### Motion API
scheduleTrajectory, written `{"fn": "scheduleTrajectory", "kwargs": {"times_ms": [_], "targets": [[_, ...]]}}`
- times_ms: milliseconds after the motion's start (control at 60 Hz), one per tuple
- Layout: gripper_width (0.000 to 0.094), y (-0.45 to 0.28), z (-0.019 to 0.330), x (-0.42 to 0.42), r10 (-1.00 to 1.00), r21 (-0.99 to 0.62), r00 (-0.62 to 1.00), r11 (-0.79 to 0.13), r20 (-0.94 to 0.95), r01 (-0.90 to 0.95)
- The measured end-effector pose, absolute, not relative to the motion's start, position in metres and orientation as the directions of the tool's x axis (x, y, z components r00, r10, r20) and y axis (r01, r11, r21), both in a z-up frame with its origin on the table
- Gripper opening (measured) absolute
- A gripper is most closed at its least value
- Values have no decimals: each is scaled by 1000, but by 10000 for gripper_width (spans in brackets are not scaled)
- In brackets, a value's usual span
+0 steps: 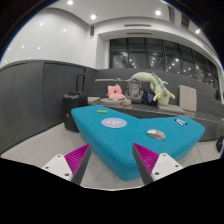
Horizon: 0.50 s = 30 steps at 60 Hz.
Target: Arrange mouse
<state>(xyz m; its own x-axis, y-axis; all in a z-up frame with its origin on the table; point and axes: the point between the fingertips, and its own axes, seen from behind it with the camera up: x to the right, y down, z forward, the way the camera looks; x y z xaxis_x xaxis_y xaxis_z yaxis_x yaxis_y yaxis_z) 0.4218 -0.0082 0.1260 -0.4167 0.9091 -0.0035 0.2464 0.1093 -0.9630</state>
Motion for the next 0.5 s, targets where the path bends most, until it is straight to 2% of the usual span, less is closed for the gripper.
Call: {"fn": "scheduleTrajectory", "kwargs": {"times_ms": [500], "targets": [[847,100,81,344,987,-945,-160,54,2,323]]}}
